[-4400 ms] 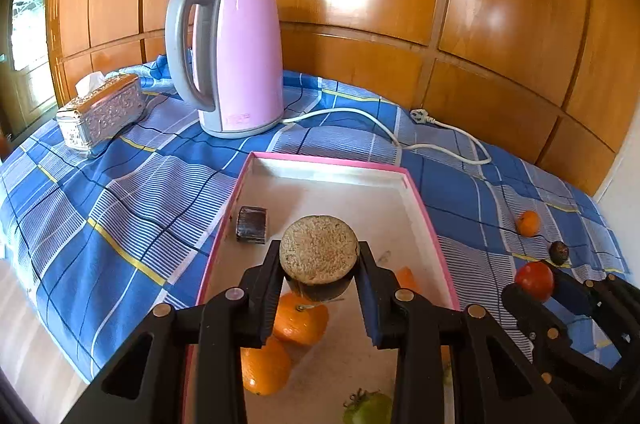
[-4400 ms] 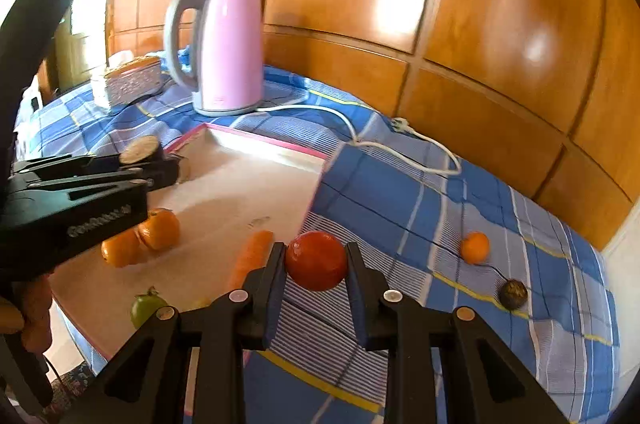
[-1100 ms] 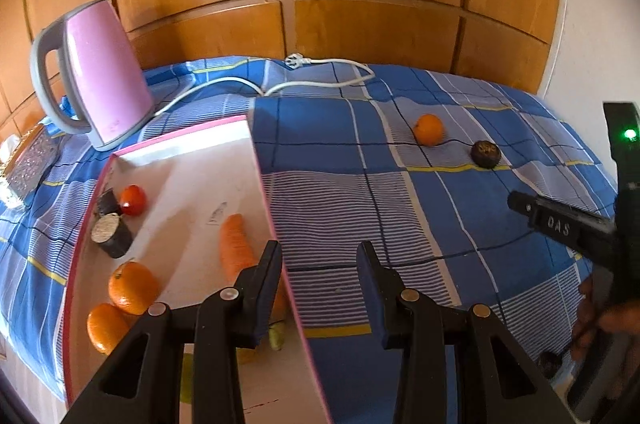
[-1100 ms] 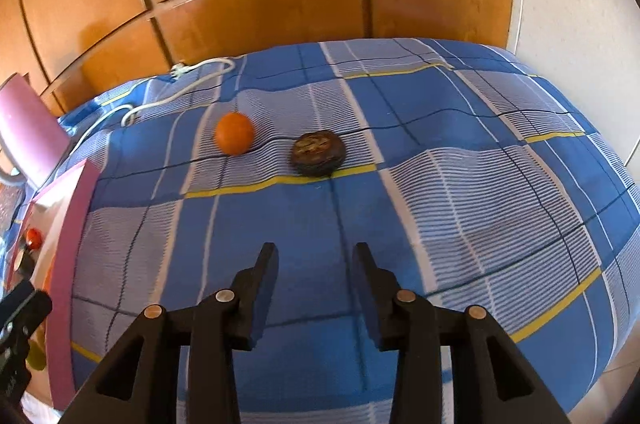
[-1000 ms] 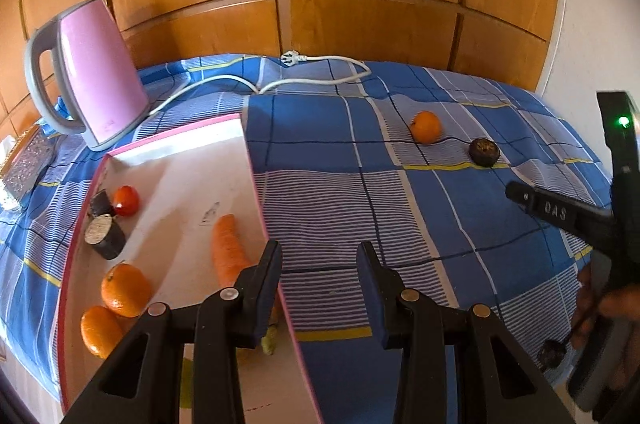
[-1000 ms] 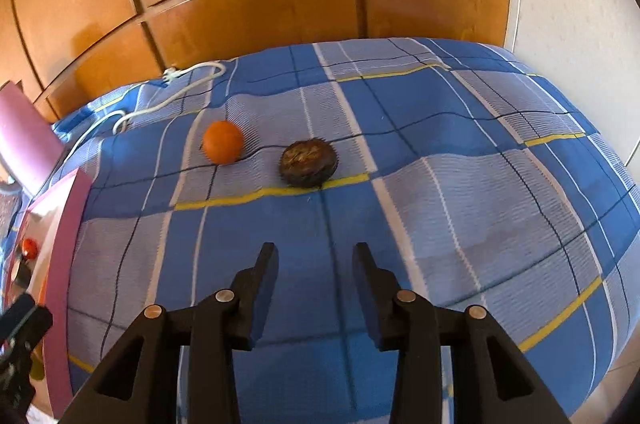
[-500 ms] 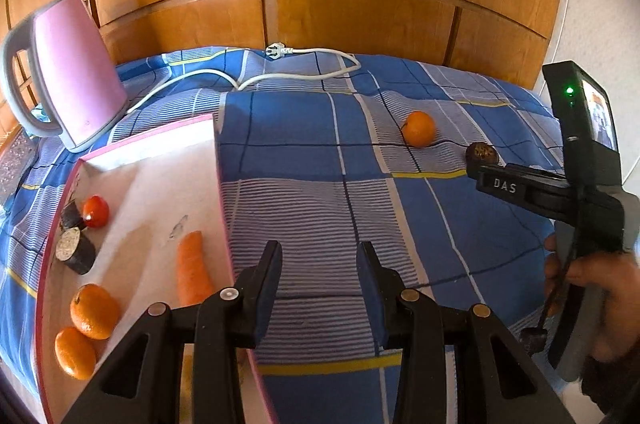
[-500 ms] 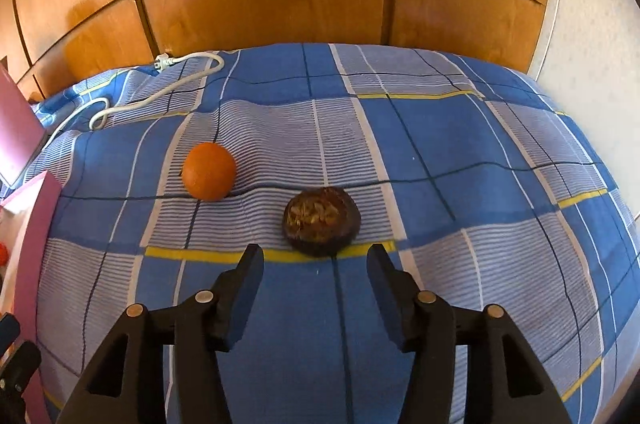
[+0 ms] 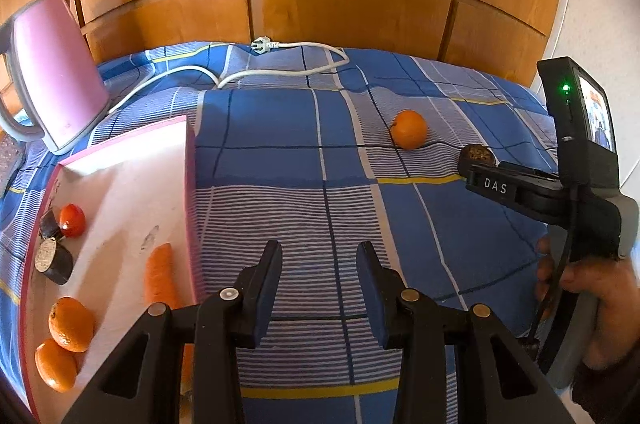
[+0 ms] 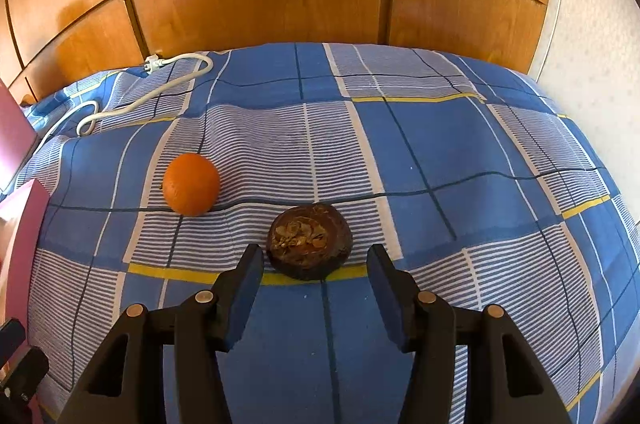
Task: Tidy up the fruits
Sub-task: 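Grasp the orange with left gripper while right gripper grasps the dark passion fruit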
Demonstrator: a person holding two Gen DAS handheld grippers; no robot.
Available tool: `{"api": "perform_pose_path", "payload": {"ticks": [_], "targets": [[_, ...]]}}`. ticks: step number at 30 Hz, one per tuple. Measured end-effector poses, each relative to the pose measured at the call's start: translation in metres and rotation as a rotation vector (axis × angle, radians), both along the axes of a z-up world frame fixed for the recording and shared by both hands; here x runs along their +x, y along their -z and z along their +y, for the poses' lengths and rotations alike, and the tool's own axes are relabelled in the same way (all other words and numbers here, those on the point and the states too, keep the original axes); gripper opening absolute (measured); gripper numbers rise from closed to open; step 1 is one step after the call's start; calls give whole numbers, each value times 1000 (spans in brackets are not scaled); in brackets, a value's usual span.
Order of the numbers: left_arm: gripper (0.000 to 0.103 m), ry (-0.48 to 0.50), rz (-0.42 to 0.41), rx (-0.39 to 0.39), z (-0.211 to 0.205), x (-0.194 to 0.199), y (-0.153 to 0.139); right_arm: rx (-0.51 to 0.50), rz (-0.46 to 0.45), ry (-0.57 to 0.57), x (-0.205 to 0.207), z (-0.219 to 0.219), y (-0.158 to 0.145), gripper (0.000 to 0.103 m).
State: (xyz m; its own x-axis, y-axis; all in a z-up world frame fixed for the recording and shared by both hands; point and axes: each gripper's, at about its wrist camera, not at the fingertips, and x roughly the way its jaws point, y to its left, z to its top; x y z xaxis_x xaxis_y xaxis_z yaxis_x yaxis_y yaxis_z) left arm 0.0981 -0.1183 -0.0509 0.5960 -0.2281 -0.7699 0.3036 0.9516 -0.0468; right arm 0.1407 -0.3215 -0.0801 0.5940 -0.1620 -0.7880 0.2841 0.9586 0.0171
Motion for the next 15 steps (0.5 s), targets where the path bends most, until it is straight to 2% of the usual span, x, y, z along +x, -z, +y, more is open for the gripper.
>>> {"api": "perform_pose_path", "payload": {"ticks": [5,7,15], "targets": [[39,-3,13,2,-5,3,4,5,-9,-14,1,-2,0,53],[39,-3,17,3,-7,4,5,20,-13,-24,1,-2,1,44],[39,-4,41,0,-14,10,10,43,-19,-37,-2,-4,2,44]]}}
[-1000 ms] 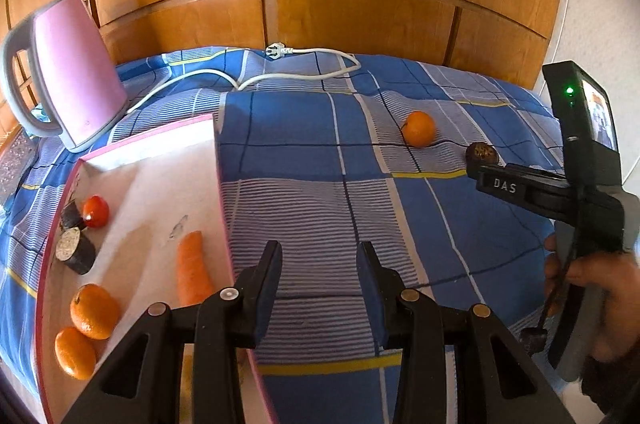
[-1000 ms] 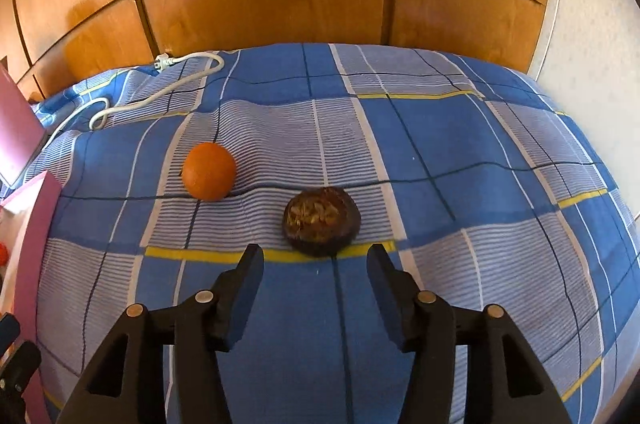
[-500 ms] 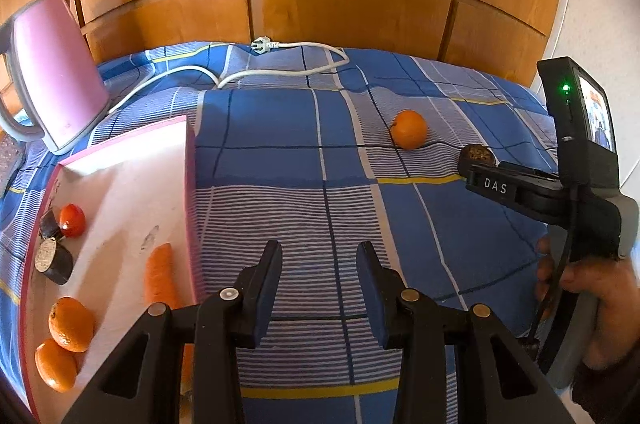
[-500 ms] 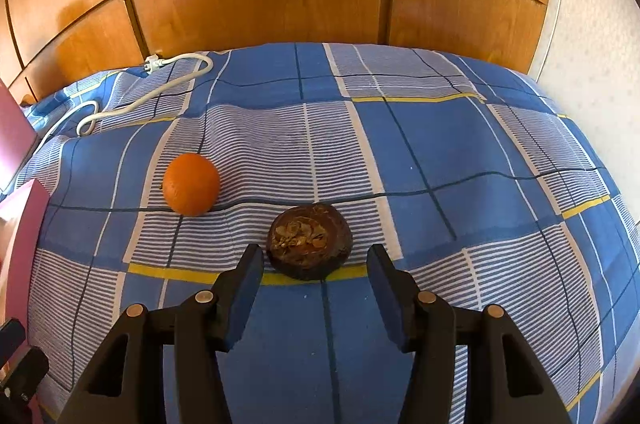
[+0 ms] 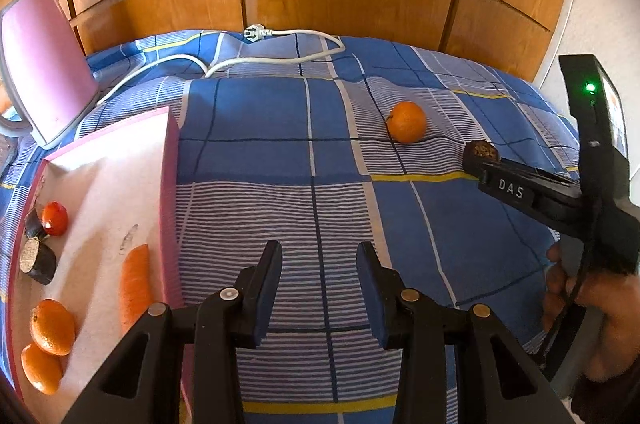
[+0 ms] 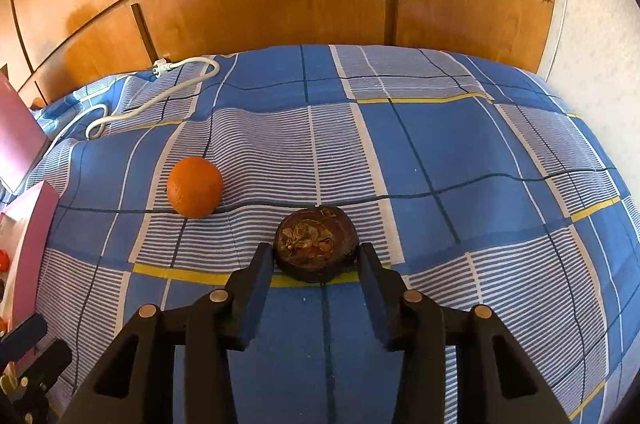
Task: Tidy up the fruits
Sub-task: 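Grasp the orange with left gripper while right gripper grasps the dark passion fruit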
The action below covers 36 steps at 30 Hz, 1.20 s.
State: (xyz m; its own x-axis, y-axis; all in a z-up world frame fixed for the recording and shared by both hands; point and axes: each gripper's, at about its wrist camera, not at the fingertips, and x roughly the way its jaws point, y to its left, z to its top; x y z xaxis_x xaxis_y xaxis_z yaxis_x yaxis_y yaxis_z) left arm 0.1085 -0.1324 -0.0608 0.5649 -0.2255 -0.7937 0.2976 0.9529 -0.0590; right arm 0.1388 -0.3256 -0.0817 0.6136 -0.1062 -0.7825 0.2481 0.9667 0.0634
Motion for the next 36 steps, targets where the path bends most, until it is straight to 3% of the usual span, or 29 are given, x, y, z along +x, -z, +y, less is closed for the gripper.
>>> {"api": "perform_pose_path", "payload": {"ticks": [22,36], "targets": [[39,14,62,-38,-38,35,8,10,-15,1,-18,-9,0,44],[39,87,49,-75,-77,72,7,31,-20,3,-18,-11,1,44]]}}
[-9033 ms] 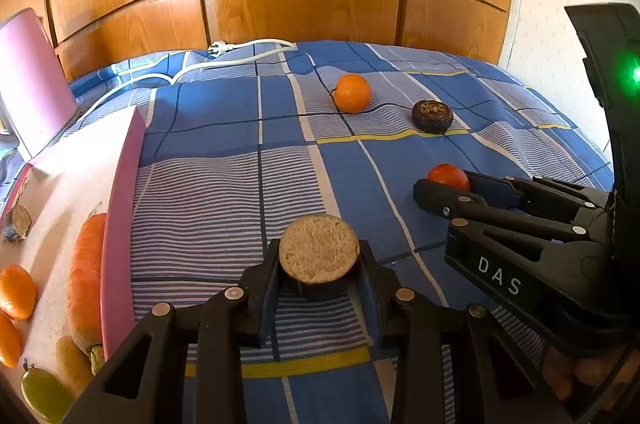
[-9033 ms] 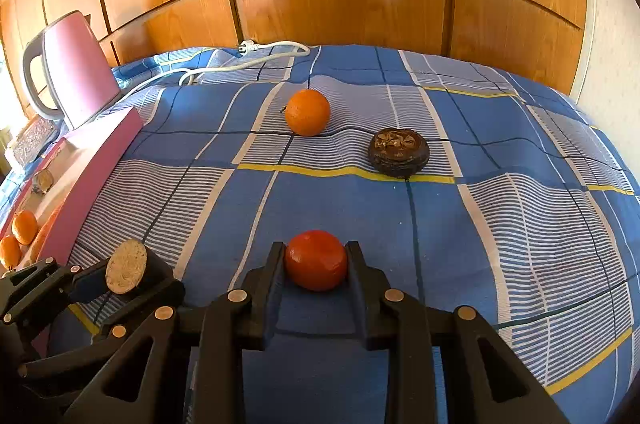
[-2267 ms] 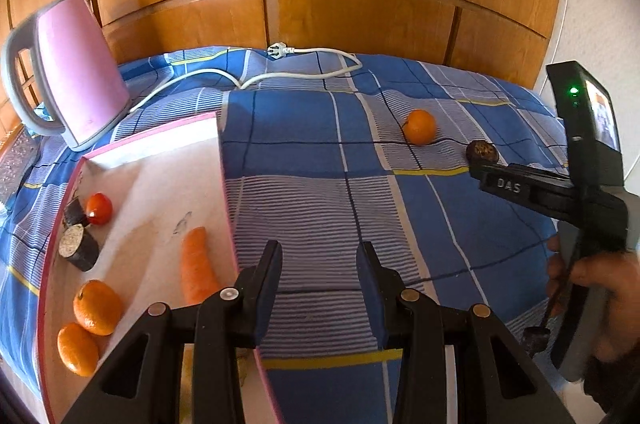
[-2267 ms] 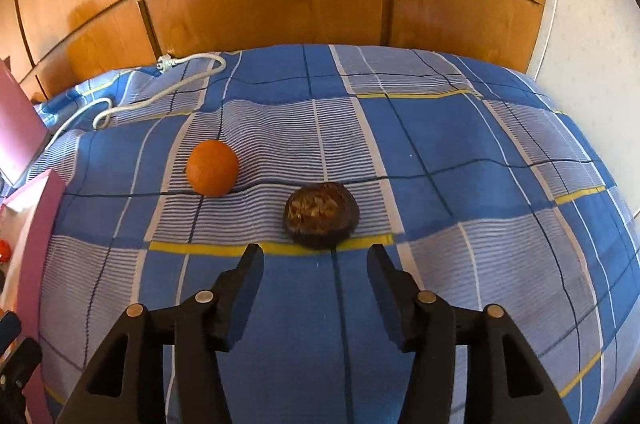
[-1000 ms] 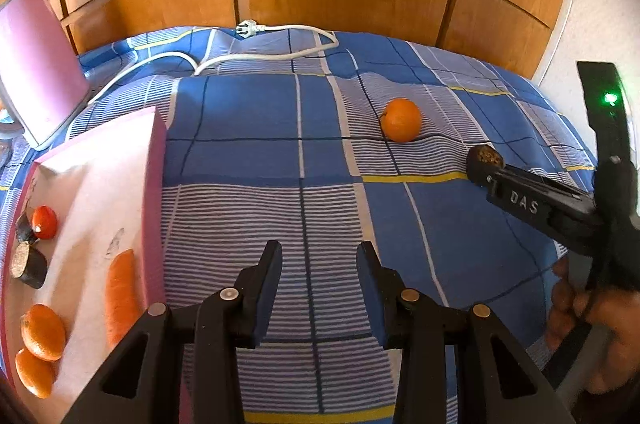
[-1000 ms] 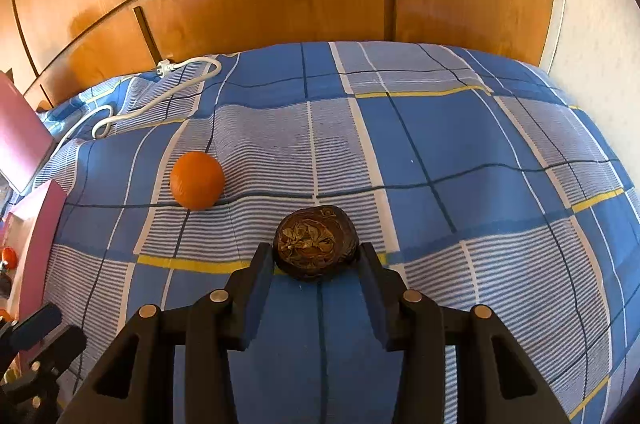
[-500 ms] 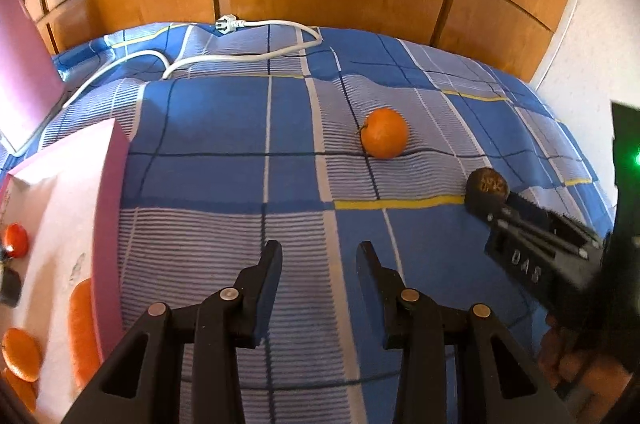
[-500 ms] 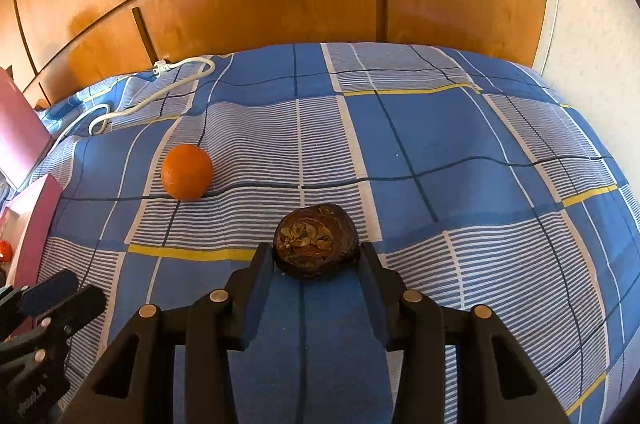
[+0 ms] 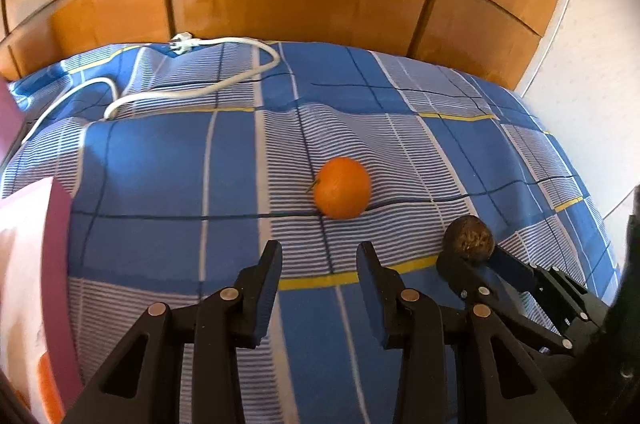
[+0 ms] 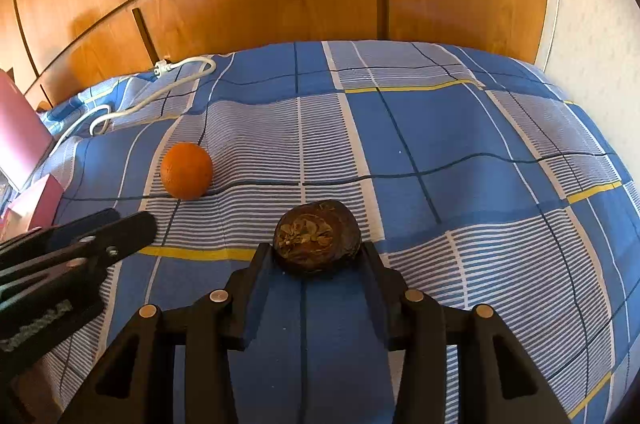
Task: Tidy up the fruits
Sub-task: 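Grasp the orange with left gripper while right gripper grasps the dark passion fruit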
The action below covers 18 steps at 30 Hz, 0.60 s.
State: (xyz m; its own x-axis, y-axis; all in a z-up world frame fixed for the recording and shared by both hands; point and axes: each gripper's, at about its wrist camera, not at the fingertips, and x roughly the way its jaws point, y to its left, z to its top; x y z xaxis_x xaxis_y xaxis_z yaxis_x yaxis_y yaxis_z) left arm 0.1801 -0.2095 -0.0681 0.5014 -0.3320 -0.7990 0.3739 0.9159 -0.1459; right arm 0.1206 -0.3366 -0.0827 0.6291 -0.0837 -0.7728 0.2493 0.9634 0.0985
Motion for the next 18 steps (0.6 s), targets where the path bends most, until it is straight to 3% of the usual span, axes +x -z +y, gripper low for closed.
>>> {"api": "perform_pose_path", "payload": {"ticks": [11,18], "targets": [[40,-5,-10,-23,-8,18,4,-21,1,7,23,-3,-6,43],[46,-19,-23,-38,-13,35,1,-33,13,13,46,-11,-4,43]]}}
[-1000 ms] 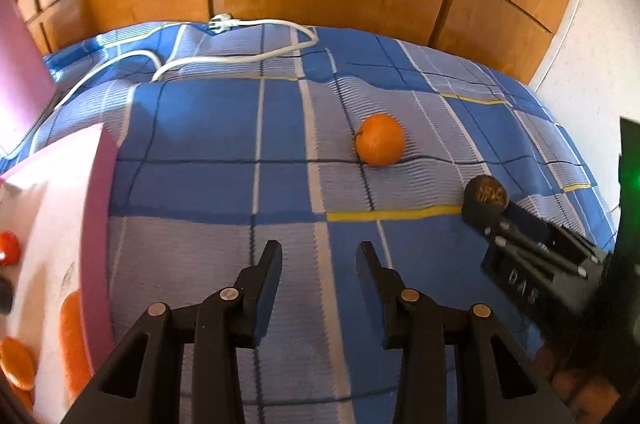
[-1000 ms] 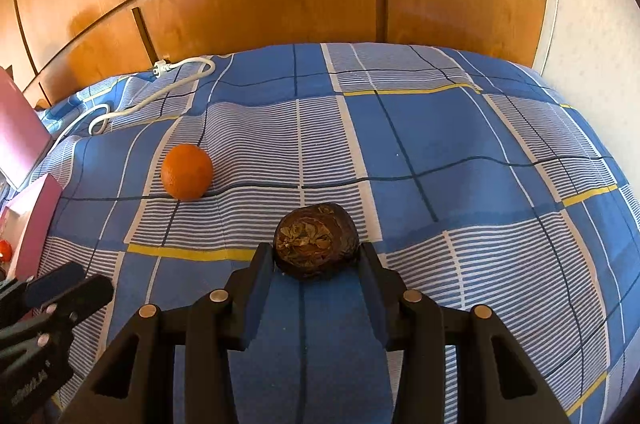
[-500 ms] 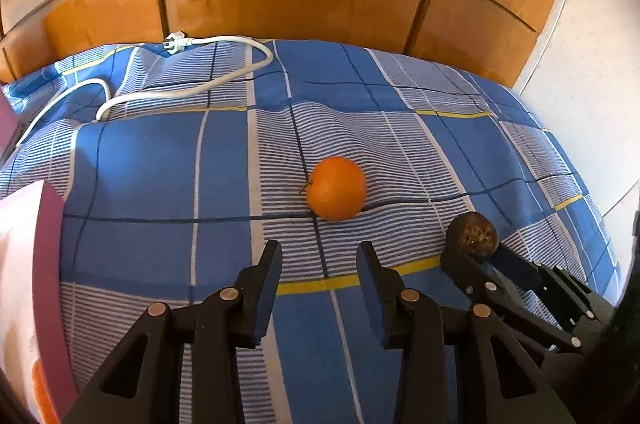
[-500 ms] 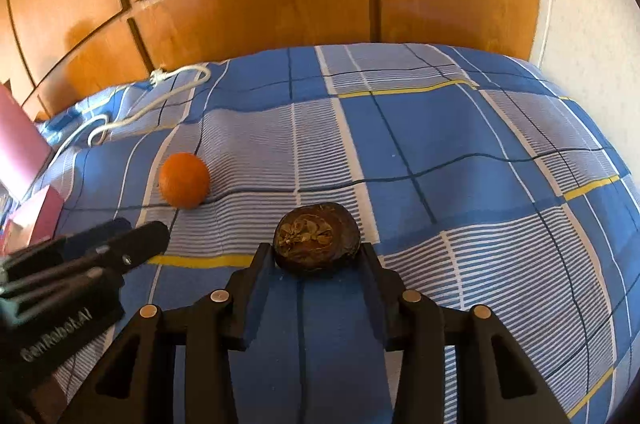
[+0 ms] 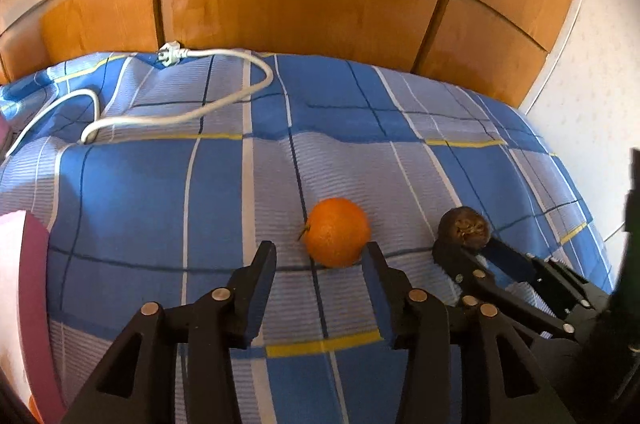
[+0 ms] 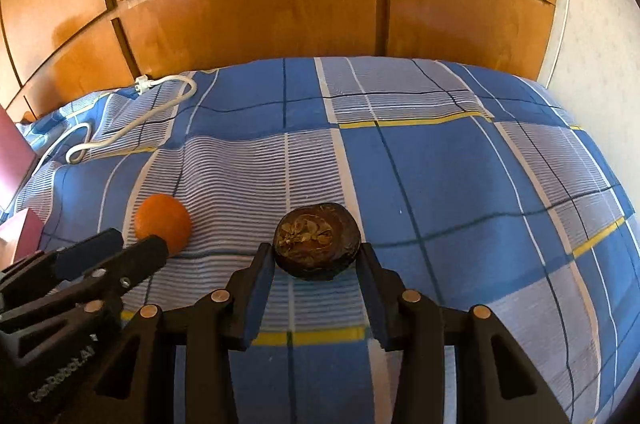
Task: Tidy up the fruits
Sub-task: 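Grasp the orange with left gripper while right gripper grasps the dark passion fruit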
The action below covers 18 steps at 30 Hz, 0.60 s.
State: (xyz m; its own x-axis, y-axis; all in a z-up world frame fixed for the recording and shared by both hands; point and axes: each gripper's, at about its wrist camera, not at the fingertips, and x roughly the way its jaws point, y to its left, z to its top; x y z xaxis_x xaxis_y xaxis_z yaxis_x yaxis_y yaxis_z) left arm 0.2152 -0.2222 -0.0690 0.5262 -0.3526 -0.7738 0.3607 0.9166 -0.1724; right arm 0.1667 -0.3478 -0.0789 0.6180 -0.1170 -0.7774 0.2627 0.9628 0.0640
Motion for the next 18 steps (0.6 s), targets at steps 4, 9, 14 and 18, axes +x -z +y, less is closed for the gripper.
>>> {"api": "perform_pose_path", "payload": {"ticks": [4,9,14,18], "targets": [[47,6,-1,-16,-5,7,0,27,0,3,5,-7,4,43],[57,-3,28,-48,-7,16,5,50,-15,5,3,-11,6,43],[57,3,47,-66,-10,19,9,68,-27,3,1,-13,7,43],[56,-1,57,-50,-15,25,13,64,-28,3,2,-13,7,43]]}}
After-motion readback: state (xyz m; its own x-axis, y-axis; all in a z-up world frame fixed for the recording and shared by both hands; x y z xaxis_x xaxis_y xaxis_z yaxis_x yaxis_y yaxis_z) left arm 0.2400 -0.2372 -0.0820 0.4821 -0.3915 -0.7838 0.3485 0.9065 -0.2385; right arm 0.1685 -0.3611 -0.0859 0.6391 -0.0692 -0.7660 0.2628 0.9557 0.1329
